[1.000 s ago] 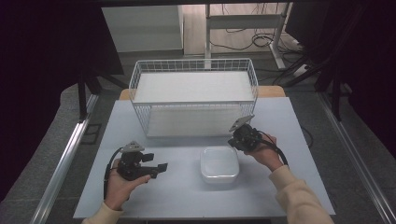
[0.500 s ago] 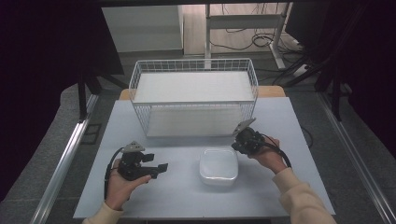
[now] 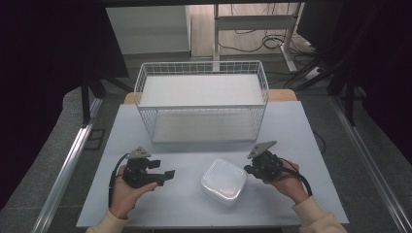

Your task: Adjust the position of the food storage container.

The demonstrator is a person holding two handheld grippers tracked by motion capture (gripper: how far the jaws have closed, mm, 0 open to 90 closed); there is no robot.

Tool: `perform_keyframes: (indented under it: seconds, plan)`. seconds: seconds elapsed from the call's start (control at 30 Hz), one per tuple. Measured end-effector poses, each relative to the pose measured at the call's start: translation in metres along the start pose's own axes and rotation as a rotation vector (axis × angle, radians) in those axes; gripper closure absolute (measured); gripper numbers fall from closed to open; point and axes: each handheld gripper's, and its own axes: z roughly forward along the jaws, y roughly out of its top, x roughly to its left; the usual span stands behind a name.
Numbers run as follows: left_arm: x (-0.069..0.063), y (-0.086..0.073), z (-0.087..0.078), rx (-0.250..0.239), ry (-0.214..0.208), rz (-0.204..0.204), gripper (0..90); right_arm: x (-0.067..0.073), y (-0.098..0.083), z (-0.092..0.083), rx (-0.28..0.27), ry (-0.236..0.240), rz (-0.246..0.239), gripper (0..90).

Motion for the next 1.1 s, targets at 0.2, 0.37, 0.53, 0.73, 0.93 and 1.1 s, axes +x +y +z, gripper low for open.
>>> perform_keyframes:
  seconds: [0.2, 0.37, 0.53, 0.73, 0.93, 1.1]
  plan:
    - [0.000, 0.000, 0.000, -0.001, 0.001, 0.001, 24.9, 0.009, -0.008, -0.001, -0.010, 0.030, 0.014, 89.6]
    - [0.000, 0.000, -0.001, -0.003, 0.002, -0.001, 24.9, 0.020, -0.014, -0.002, -0.021, 0.044, 0.021, 89.6]
    - [0.000, 0.000, -0.001, -0.004, 0.002, -0.002, 24.9, 0.033, -0.018, -0.002, -0.015, 0.066, 0.010, 89.6]
    - [0.000, 0.000, -0.001, -0.001, 0.004, -0.002, 24.9, 0.050, -0.018, 0.003, -0.001, 0.093, -0.015, 89.6]
    - [0.001, -0.002, -0.001, -0.003, 0.002, -0.005, 24.9, 0.051, -0.021, -0.001, -0.017, 0.108, 0.000, 89.6]
    - [0.001, -0.002, -0.001, -0.002, 0.002, -0.006, 24.9, 0.059, -0.031, -0.008, -0.021, 0.142, -0.021, 89.6]
